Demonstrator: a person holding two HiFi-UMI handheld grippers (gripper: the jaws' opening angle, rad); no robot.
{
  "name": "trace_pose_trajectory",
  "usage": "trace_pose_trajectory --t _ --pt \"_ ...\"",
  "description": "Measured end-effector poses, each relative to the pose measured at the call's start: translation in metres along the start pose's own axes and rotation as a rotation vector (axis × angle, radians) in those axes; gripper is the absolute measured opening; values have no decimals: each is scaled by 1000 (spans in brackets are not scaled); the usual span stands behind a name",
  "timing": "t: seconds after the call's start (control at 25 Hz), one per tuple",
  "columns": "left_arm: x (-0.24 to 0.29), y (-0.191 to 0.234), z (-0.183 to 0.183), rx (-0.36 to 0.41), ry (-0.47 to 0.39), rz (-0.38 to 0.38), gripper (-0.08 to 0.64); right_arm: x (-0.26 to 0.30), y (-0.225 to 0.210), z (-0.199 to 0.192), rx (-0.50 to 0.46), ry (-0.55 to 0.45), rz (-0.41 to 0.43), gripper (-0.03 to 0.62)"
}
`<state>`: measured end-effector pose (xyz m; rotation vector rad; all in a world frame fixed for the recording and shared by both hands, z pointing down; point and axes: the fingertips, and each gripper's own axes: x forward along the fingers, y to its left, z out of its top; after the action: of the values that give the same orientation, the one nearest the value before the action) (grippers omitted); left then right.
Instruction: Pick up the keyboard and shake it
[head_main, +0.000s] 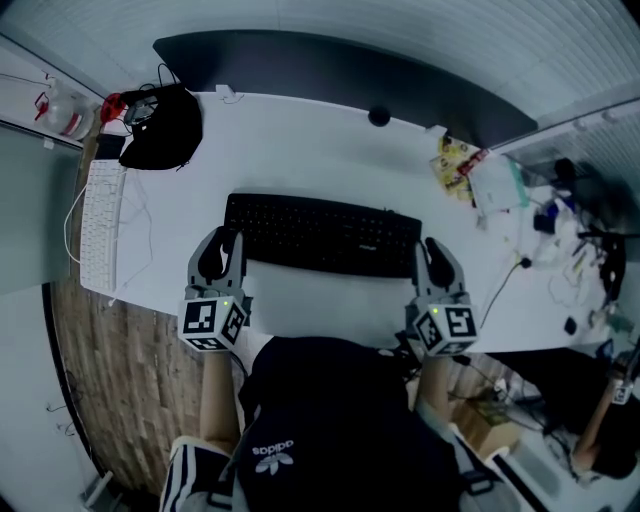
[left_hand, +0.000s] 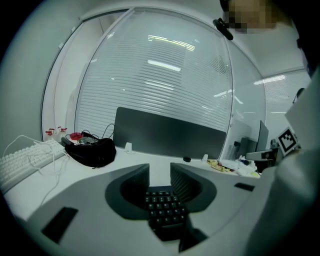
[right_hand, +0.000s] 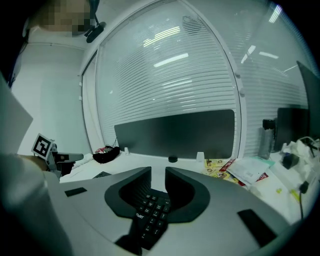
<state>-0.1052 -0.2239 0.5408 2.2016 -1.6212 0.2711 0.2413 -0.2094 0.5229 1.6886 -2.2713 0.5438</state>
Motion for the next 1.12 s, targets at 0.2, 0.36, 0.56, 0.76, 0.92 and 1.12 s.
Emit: trace_pose_trajectory --t 0.2,0.36,0.56,0.76,0.92,1.12 --pt "22 17 -16 -13 71 16 156 21 -17 -14 17 57 20 117" --pt "42 41 -31 -45 146 35 195 36 -30 -30 40 115 9 164" --pt "67 62 -55 -61 262 14 221 53 -37 -49 68 178 19 186" --pt "82 70 -79 -114 363 -28 225 66 -41 -70 109 252 23 192" --pt "89 68 -94 -133 412 -55 227 72 -48 -88 136 298 1 219" --pt "95 69 -102 -143 444 -68 227 71 -55 -88 167 293 -28 229"
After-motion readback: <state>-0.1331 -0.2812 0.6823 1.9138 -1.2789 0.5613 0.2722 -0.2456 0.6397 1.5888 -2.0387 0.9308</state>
